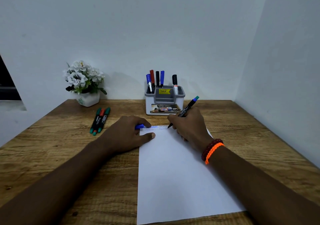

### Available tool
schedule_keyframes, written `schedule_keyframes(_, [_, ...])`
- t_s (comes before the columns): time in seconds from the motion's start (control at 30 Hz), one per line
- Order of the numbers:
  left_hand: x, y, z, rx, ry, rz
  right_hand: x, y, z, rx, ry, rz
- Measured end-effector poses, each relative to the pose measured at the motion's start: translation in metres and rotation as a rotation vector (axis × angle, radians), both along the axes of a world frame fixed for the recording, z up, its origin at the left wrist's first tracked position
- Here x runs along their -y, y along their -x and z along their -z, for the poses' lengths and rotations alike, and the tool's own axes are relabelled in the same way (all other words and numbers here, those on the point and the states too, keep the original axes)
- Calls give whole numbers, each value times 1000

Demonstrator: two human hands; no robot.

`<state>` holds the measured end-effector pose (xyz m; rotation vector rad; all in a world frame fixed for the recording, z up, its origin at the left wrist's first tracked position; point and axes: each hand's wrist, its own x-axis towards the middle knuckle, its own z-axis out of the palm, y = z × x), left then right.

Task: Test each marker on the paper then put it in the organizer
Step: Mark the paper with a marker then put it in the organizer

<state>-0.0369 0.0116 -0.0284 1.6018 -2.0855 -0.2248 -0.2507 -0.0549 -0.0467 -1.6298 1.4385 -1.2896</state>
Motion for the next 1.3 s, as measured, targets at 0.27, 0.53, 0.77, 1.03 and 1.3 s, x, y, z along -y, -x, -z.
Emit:
schedule_keyframes(0.27, [1, 0, 0, -8, -15, -5, 0, 1, 0, -8, 8, 9])
schedule_keyframes(0.53, [0, 1, -1, -16, -14, -11, 2, 1, 0, 4, -11, 25])
schedule_keyframes(0.77, [0, 1, -2, -4, -20, -13, 2, 2, 1, 0, -2, 32])
schedule_keyframes(1.03, [0, 1, -1, 7, -4, -8, 2, 3, 1, -13, 9, 43])
schedule_keyframes(1.3, [3, -2, 1, -6, 5, -5, 3, 5, 0, -21, 0, 62])
